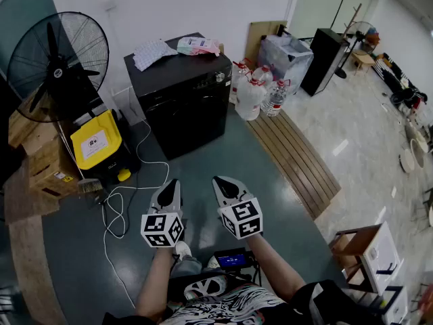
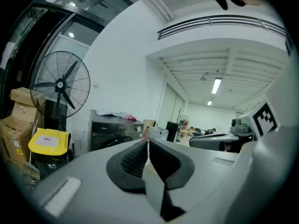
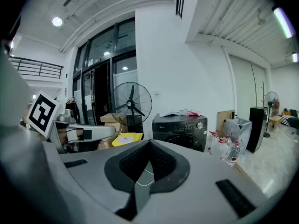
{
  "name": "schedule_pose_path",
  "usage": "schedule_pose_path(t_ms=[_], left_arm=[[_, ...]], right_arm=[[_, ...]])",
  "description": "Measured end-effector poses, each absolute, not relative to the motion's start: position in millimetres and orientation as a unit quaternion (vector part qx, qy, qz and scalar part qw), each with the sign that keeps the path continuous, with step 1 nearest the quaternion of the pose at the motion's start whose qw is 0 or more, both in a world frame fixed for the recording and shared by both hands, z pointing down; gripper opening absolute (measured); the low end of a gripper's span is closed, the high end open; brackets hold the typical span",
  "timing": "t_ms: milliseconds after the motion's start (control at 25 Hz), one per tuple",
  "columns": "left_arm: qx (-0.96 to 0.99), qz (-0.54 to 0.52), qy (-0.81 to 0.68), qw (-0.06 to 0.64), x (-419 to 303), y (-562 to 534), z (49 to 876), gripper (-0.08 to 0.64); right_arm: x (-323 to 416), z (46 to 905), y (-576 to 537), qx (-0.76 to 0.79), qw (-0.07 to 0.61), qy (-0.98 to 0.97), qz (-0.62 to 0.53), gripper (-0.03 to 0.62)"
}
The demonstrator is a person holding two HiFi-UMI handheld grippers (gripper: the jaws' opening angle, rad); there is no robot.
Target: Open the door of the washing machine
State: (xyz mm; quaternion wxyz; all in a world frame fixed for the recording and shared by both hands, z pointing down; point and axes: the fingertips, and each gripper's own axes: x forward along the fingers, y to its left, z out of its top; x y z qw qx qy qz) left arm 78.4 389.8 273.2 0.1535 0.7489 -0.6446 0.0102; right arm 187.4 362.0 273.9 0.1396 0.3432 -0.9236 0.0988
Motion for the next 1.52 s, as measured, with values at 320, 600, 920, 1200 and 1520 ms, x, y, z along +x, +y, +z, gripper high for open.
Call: schedule_pose_path(t_ms=[320, 600, 920, 1200, 1520], left_arm=[[0.742, 0.015, -0.652, 0.155, 54, 405, 282, 0.014], [0.724, 0.014, -0.667, 0.173, 36, 408, 302, 0.048], [0.716, 0.044, -0.67, 0.192, 12, 365, 340, 0.063], [0.725, 0.061, -0.661, 0.181, -57, 248, 381, 0.074], [0.758, 0.101, -0.607, 0.218, -121, 91, 454, 0.138]], right_arm=[[188, 275, 391, 0.324, 0.158, -0.928, 0.092, 0.002], [169, 302, 377, 0.343, 0.163, -0.907, 0.184, 0.003], [100, 297, 263, 0.339, 0.124, -0.923, 0.136, 0.003], [80, 345, 175, 0.377, 0.149, -0.905, 0.125, 0.005], [25, 426, 63, 0.43, 0.228, -0.853, 0.19, 0.087]])
